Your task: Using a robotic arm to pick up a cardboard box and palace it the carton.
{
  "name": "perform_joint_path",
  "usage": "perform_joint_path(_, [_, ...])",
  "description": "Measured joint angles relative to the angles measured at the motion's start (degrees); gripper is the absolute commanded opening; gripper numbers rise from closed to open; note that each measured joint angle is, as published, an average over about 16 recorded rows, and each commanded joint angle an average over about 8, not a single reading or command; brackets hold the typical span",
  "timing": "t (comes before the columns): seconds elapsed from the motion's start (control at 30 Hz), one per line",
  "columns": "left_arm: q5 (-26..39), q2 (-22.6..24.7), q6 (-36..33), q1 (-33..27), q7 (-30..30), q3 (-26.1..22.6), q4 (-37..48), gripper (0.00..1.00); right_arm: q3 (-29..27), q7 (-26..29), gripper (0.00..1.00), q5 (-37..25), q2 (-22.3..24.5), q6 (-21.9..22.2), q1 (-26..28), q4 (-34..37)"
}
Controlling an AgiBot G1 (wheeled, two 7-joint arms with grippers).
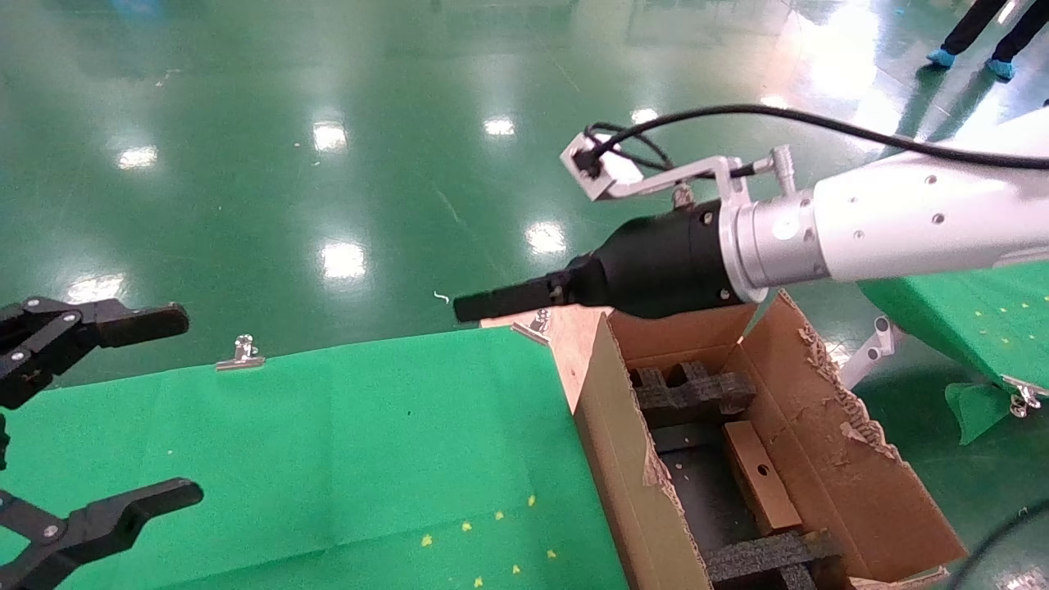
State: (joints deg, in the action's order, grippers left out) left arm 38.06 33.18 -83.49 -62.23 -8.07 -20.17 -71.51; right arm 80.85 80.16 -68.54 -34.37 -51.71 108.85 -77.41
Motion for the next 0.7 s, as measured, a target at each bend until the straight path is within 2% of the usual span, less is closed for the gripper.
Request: perform_joint_path(0.7, [0.0,0.0,0.0,0.0,0.0,-0.01,0.0,1.0,-29.84,-31.95,1.0,12.28,-0.3,-15.64,-21.76,1.76])
